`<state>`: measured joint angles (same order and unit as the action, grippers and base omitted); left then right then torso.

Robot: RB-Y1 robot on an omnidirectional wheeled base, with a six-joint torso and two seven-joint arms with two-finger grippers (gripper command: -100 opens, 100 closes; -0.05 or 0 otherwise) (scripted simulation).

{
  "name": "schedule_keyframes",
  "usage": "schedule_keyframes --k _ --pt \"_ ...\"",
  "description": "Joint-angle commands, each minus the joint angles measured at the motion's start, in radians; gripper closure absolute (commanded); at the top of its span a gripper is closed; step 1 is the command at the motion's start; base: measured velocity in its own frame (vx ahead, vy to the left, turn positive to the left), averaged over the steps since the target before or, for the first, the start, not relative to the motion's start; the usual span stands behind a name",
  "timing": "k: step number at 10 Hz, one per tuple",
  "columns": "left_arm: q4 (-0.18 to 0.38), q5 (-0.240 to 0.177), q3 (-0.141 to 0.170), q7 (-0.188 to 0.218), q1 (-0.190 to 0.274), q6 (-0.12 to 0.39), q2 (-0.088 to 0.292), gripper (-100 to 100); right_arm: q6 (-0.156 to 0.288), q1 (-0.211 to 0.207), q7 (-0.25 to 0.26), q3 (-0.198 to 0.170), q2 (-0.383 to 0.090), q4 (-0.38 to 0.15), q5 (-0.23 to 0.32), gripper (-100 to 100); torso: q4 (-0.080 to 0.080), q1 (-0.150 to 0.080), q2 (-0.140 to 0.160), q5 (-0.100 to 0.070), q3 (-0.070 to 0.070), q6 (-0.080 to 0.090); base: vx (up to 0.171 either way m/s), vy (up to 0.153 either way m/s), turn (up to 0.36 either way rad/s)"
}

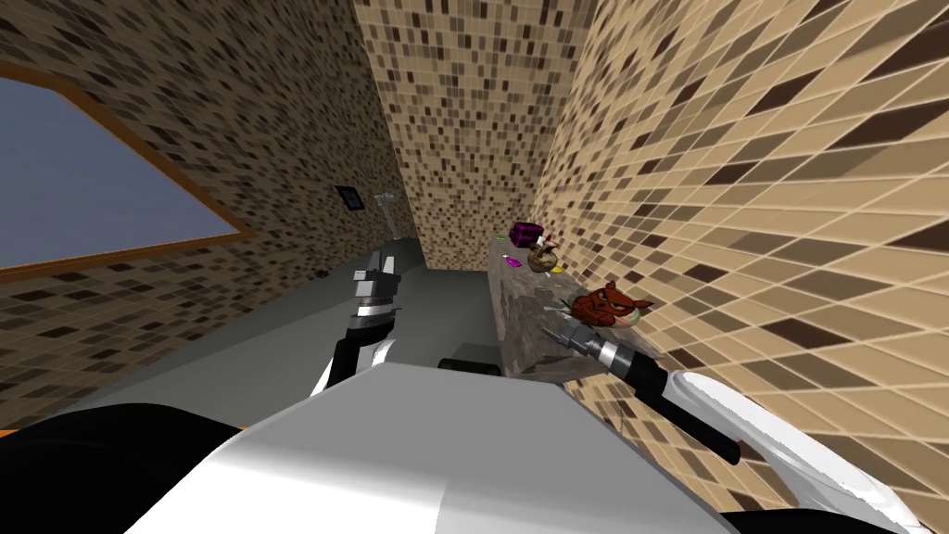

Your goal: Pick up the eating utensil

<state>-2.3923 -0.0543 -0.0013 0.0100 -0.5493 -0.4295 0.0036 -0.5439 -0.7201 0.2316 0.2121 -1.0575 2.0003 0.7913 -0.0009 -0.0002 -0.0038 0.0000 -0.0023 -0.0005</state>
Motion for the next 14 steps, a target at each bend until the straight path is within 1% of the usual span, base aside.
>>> schedule_keyframes --k 1,2,3,4,5,6,9,10,13,14 --pt "0.0 0.0 0.0 0.0 0.0 0.0 0.0 0 -0.016 -0.008 0.02 0.003 -0.011 -0.028 0.009 -100 0.0 0.0 0.0 0.0 0.0 0.0 0.046 -0.004 0.062" --pt "0.0 0.0 0.0 0.0 0.0 0.0 0.0 0 -0.014 -0.024 0.035 -0.003 -0.052 -0.057 0.034 -100 0.0 0.0 0.0 0.0 0.0 0.001 0.058 -0.006 0.131" --pt "0.0 0.0 0.0 0.0 0.0 0.0 0.0 0 -0.013 -0.039 0.051 -0.01 -0.077 -0.086 0.057 -100 0.0 -0.001 0.0 0.0 0.0 0.0 0.085 -0.016 0.2" --pt "0.0 0.0 0.0 0.0 0.0 0.0 0.0 0 -0.013 -0.039 0.051 -0.01 -0.091 -0.086 0.057 -100 0.0 -0.001 -0.002 0.0 -0.001 0.0 0.062 -0.024 0.082" --pt "0.0 0.0 0.0 0.0 0.0 0.0 0.0 0 -0.011 -0.055 0.066 -0.017 -0.129 -0.116 0.078 -100 0.0 -0.001 -0.001 0.0 -0.001 0.0 0.064 -0.015 0.138" --pt "0.0 0.0 0.0 0.0 0.0 0.0 0.0 0 -0.011 -0.055 0.066 -0.017 -0.13 -0.116 0.078 -100 0.0 -0.001 -0.001 0.0 -0.001 0.0 0.053 -0.013 0.085" --pt "0.0 0.0 0.0 0.0 0.0 0.0 0.0 0 -0.004 -0.1 0.109 -0.043 -0.231 -0.203 0.136 -100 0.0 -0.002 -0.002 0.0 -0.001 0.0 0.077 -0.028 0.194" --pt "0.0 0.0 0.0 0.0 0.0 0.0 0.0 0 -0.004 -0.1 0.109 -0.043 -0.241 -0.203 0.136 -100 -0.001 -0.002 -0.003 -0.001 -0.002 0.0 0.058 -0.042 0.083" --pt "0.0 0.0 0.0 0.0 0.0 0.0 0.0 0 0.002 -0.142 0.147 -0.068 -0.335 -0.282 0.183 -100 0.0 -0.002 -0.001 0.0 -0.001 0.0 0.068 -0.041 0.176" --pt "0.0 0.0 0.0 0.0 0.0 0.0 0.0 0 0.002 -0.142 0.147 -0.068 -0.337 -0.282 0.183 -100 0.0 -0.003 -0.002 -0.001 -0.001 0.0 0.056 -0.048 0.058"
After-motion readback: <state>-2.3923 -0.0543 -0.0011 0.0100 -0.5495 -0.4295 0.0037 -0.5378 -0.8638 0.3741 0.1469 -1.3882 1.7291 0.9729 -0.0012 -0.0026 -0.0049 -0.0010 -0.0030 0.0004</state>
